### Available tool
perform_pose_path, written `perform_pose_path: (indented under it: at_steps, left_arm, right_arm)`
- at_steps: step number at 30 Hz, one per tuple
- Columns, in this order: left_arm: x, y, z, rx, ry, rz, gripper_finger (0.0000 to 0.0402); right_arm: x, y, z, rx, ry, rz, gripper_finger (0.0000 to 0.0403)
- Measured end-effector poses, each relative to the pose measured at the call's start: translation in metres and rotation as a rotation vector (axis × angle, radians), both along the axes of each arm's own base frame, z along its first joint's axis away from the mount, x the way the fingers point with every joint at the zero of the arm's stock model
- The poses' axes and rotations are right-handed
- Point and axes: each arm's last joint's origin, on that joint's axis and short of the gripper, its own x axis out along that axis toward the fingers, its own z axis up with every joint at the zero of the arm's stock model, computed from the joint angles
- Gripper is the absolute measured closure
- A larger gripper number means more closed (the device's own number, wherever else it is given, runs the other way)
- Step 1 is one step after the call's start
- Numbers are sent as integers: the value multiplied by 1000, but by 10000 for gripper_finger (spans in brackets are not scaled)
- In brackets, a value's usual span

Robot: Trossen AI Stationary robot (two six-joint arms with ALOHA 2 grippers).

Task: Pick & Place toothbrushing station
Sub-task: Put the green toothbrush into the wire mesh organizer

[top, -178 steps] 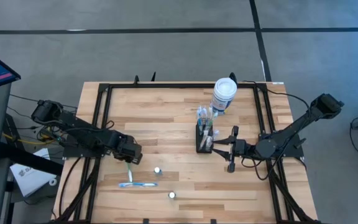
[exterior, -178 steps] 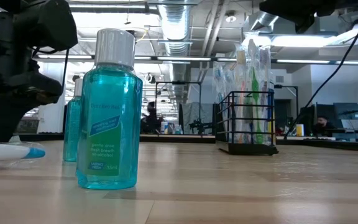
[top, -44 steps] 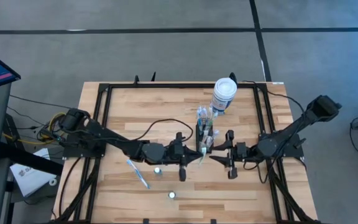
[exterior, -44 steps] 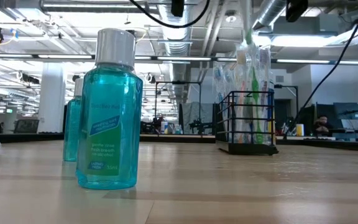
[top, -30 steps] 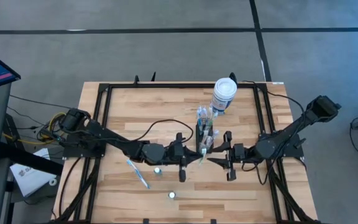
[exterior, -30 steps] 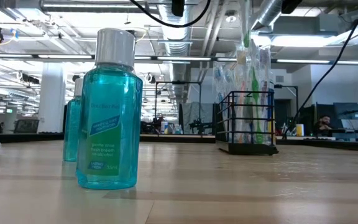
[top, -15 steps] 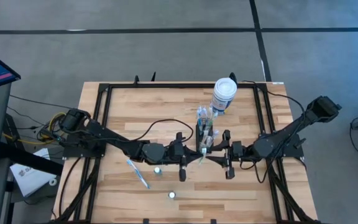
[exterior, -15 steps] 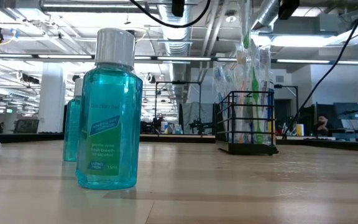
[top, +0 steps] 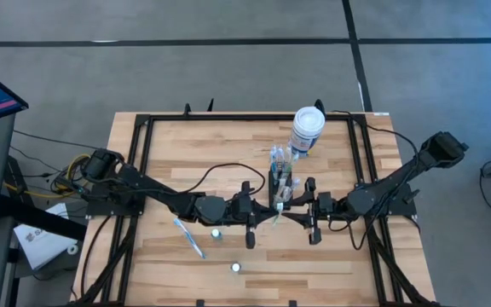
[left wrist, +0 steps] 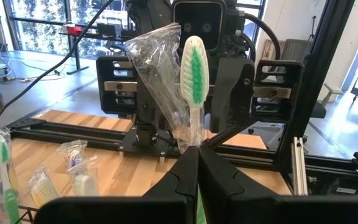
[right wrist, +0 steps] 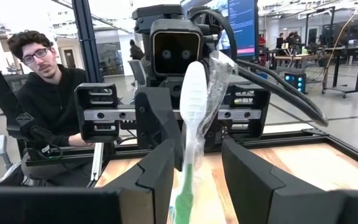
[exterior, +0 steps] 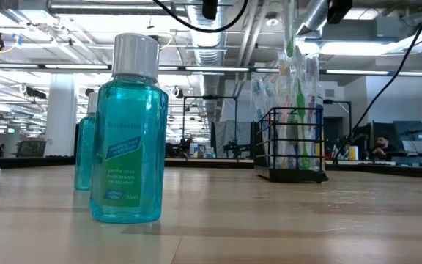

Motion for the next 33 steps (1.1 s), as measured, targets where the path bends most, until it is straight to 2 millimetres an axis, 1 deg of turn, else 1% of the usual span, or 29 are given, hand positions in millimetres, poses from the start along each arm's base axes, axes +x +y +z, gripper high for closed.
perform_pose_path:
  at_steps: [5, 9, 13, 19, 26, 29, 33]
  left_arm:
    - [0, 1, 0, 0, 1, 3, 401]
    - [0, 1, -1, 3, 7, 2, 401]
    - [0, 1, -2, 7, 21, 2, 401]
    - [0, 1, -4, 14, 39, 1, 401]
    - [0, 1, -4, 11, 32, 1, 402]
    - [0, 1, -4, 11, 31, 1, 402]
    - [0, 1, -3, 8, 22, 4, 402]
  right_arm:
    - [4, 2, -5, -4, -2, 0, 276]
    - [14, 3, -7, -29, -8, -18, 277]
    - [19, 7, 2, -46, -23, -20, 286]
    - [17, 14, 4, -71, -9, 8, 319]
    - [18, 12, 3, -80, 2, -3, 374]
    - [18, 11, 1, -89, 16, -5, 385]
    - [18, 11, 1, -92, 20, -5, 385]
